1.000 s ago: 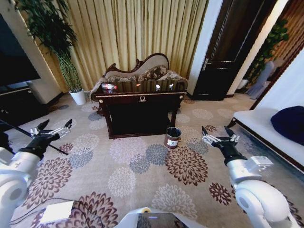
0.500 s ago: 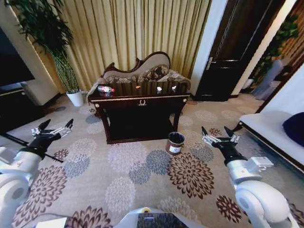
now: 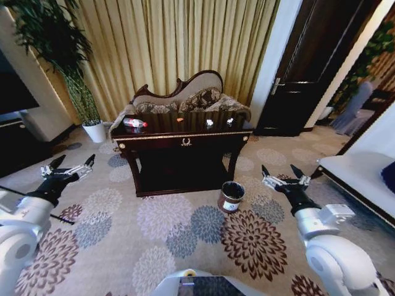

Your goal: Move to the front of the table and place the trash on the table into the trash bin.

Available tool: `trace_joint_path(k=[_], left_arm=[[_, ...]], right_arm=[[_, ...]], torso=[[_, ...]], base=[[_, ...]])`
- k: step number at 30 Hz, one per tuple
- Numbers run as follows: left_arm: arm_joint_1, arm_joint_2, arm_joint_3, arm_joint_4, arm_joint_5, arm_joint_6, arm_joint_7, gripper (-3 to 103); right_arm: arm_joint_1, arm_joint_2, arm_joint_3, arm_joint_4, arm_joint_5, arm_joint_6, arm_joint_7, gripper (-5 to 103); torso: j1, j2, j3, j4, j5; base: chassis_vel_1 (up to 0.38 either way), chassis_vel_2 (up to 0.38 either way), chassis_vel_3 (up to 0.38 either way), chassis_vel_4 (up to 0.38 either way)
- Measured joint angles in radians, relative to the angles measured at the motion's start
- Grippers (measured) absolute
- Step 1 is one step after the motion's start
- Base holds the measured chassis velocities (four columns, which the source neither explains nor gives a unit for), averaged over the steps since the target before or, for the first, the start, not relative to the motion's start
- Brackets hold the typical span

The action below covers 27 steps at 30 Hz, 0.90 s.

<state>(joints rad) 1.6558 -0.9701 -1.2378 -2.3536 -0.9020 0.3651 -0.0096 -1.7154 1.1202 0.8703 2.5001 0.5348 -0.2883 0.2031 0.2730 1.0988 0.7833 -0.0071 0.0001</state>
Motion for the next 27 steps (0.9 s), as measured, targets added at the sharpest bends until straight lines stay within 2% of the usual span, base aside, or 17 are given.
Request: trace_joint_path(k=[16, 22, 27], left_arm=[[0.004, -0.004, -0.003, 0.000, -0.001, -0.003, 0.006, 100], [0.004, -0.001, -0.006, 0.000, -0.002, -0.004, 0.007, 100], [0.004, -0.001, -0.006, 0.000, -0.002, -0.004, 0.007, 100]], right_arm=[[-0.007, 0.001, -0.008, 0.000, -0.007, 0.003, -0.003, 100], [-0.008, 0.003, -0.018, 0.000, -0.013, 0.004, -0.004, 100], [-0.009, 0.004, -0.022, 0.000, -0.016, 0.004, -0.004, 100]], torso=[[0.000, 0.000, 0.000, 0.0006, 0.0003], [0.000, 0.000, 0.000, -0.0005, -0.0006], [0.000, 0.000, 0.000, 0.0006, 0.0001]], base=[[-0.204, 0.212, 0.223, -0.210], [-0.224, 0.195, 0.170, -0.208], [-0.193, 0.251, 0.200, -0.222]])
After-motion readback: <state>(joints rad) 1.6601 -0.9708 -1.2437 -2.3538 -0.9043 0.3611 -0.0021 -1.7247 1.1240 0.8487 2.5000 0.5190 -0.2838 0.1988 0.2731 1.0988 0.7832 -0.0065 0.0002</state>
